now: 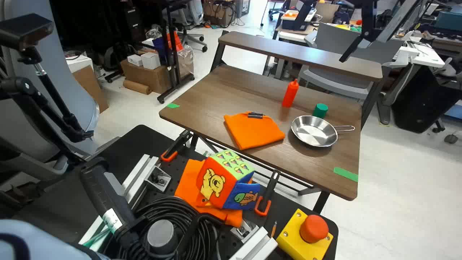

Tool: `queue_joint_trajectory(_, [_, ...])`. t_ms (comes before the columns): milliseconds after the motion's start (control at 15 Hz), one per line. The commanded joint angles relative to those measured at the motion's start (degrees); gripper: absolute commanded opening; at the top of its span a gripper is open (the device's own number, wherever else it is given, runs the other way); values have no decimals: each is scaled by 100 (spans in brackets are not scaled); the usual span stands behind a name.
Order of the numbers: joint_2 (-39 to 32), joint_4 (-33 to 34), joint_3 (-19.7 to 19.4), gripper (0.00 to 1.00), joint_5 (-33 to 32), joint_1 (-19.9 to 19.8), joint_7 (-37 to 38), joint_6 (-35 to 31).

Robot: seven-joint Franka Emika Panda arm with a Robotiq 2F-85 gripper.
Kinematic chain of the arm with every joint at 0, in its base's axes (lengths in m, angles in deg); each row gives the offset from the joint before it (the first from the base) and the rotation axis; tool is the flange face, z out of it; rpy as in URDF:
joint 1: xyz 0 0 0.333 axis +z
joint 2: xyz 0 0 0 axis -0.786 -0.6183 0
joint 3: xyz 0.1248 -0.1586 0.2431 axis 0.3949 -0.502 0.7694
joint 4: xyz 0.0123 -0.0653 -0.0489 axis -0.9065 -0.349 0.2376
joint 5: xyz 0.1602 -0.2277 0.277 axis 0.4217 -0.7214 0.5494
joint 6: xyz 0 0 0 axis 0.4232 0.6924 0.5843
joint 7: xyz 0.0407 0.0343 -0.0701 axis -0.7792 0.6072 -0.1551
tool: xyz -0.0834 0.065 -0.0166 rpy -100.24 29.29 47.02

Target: Put the green block on the silver pan

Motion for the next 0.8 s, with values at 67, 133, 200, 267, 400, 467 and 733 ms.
queue_joint_trajectory(67, [-10,12,144,100,27,-152,-24,15])
queue_joint_trajectory(133, [-10,12,144,100,27,-152,-25,15])
queue_joint_trajectory(200, [-10,12,144,100,27,-152,-24,15])
queue_joint_trajectory(267, [-10,12,144,100,27,-152,-25,15])
queue_joint_trajectory(400, [-10,12,144,100,27,-152,-25,15])
queue_joint_trajectory(467, [-10,12,144,100,27,-152,-25,15])
queue_joint_trajectory(733, [-699,783,147,100,507,-127,177,-65])
